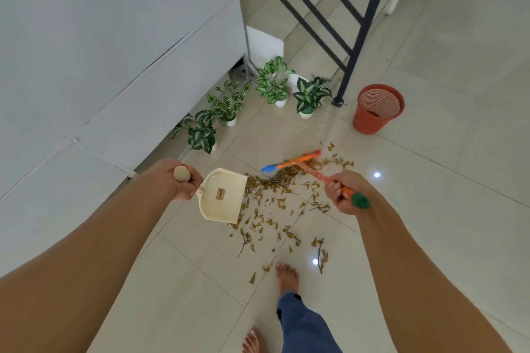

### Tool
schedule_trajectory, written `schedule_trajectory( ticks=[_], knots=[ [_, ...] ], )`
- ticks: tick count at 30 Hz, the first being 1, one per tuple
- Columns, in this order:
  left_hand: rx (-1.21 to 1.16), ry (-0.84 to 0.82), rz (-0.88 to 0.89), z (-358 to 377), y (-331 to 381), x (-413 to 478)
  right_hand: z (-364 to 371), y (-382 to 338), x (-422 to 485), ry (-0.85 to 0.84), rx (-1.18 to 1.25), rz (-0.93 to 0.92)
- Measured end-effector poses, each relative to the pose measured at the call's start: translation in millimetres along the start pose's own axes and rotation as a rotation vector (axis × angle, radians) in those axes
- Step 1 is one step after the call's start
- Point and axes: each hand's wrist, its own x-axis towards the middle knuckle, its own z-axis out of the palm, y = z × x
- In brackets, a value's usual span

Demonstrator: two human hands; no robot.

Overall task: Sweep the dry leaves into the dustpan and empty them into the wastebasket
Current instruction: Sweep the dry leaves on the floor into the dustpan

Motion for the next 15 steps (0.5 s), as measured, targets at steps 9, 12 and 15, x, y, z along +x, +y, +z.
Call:
schedule_trajectory(
  ticks=[9, 12, 15],
  knots=[
    [0.060, -0.070, -0.001, -38.6, -36.9, -28.1, 6.9, 53.1, -56.8, 0.050, -0.194, -0.090],
    [0.061, -0.080, 0.000, -48.5, -42.1, -32.8, 6.7, 55.2, -75.7, 0.166, -0.418, -0.209],
    [0.049, -0.102, -0.019, -54.5, -48.5, -37.2, -3.9, 48.3, -92.0, 0.302, -0.745, -0.321]
  ],
)
